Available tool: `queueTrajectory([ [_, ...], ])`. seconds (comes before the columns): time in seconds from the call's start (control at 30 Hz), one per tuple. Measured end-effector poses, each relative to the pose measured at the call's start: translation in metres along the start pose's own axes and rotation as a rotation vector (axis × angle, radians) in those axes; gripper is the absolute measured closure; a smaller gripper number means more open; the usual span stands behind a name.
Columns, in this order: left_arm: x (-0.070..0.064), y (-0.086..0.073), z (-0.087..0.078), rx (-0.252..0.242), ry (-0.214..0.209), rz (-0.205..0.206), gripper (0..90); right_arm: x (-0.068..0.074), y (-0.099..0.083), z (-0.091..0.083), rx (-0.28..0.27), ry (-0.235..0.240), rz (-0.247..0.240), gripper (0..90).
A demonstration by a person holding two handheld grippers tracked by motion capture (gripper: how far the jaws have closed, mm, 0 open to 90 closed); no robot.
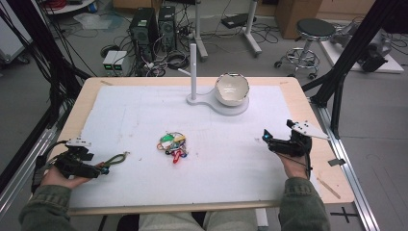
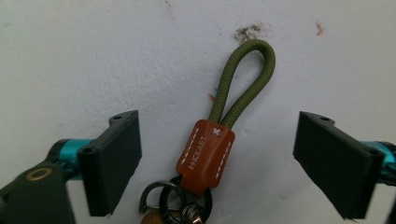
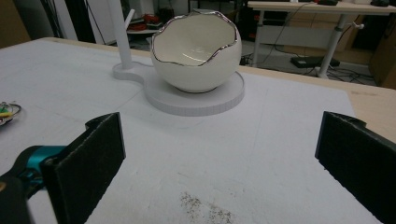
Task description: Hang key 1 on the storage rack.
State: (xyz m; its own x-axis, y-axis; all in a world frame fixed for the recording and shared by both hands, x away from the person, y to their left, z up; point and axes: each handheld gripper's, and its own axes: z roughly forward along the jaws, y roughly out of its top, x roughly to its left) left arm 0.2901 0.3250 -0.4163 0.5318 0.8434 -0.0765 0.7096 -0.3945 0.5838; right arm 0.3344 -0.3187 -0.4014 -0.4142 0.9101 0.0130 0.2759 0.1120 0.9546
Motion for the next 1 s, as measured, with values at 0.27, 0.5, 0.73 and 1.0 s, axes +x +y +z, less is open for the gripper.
queueTrajectory([
  [0.27,0.0013,-0.0029,0.0005,0.009,0.032,0.01,26.0,-0.0003,-0.0002,0.0003,0.002,-0.002,-0.002,0.6],
  [0.5,0.0019,-0.003,0.0018,0.036,-0.019,0.022,58.1,-0.0007,-0.0001,0.0001,-0.002,-0.005,-0.003,0.6],
  [0.73,0.0034,-0.0028,0.0046,0.049,-0.047,0.034,70.1,-0.0006,-0.0001,0.0003,-0.003,-0.005,-0.005,0.6],
  [1.0,0.004,-0.0026,0.004,0.04,-0.039,0.037,70.9,-0.0007,-0.0001,0.0,-0.004,-0.003,0.001,0.7],
])
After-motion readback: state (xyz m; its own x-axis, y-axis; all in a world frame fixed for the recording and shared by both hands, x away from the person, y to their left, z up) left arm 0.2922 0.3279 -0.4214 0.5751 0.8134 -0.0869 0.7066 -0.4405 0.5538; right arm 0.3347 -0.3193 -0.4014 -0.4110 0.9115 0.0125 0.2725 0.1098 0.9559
